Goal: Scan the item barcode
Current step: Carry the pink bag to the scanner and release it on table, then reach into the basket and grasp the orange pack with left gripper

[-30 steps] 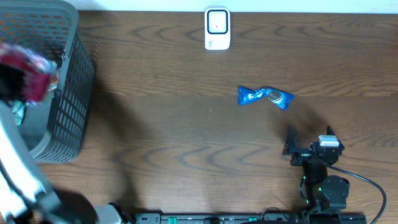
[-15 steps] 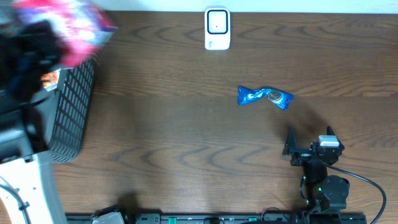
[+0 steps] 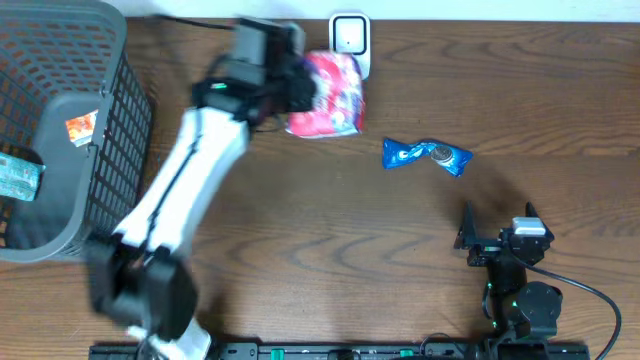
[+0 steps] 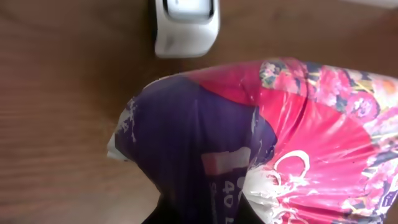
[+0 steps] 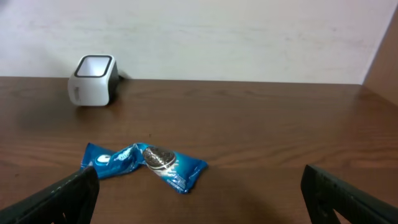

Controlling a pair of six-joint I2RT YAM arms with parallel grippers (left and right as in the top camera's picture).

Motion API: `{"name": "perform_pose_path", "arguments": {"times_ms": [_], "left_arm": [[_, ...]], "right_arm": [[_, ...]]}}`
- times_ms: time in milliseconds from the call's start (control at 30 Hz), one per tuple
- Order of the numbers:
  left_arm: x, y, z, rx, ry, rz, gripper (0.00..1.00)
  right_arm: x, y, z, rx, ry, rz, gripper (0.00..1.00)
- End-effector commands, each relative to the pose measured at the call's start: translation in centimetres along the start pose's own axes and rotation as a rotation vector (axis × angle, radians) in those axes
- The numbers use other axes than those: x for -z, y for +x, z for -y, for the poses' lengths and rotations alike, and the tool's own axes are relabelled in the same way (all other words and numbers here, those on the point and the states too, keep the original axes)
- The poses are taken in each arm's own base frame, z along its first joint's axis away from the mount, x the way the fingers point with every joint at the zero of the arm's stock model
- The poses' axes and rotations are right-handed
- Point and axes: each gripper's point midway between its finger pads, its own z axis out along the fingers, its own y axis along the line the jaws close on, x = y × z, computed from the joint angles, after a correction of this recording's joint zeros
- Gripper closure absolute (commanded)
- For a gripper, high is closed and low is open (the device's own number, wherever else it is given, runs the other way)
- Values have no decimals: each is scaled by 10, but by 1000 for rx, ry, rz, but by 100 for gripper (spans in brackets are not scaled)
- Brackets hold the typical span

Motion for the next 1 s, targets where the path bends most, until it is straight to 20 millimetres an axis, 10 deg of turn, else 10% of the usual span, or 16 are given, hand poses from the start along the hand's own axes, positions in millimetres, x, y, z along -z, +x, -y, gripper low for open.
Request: {"name": "perform_pose_path", "arguments": {"times_ms": [0, 133, 200, 333, 533, 733, 867, 967], "left_arm": [[-48, 23, -12, -45, -82, -65, 93], [-98, 57, -9, -61, -80, -153, 92], [-107, 67, -4, -74, -77, -179, 68], [-109, 72, 16, -107, -50, -175, 21], [-78, 37, 37, -123, -11, -77, 11], [97, -97, 11, -57, -94, 394, 11], [225, -135, -76, 82, -354, 675, 11], [284, -131, -139, 188, -534, 763, 11]], "right_arm": [[0, 0, 2, -18, 8, 0, 1], [0, 0, 2, -18, 8, 0, 1], [0, 0, 2, -18, 8, 0, 1], [0, 0, 2, -18, 8, 0, 1], [0, 0, 2, -18, 8, 0, 1], [0, 0, 2, -18, 8, 0, 1], [0, 0, 2, -18, 8, 0, 1], [0, 0, 2, -18, 8, 0, 1]]}}
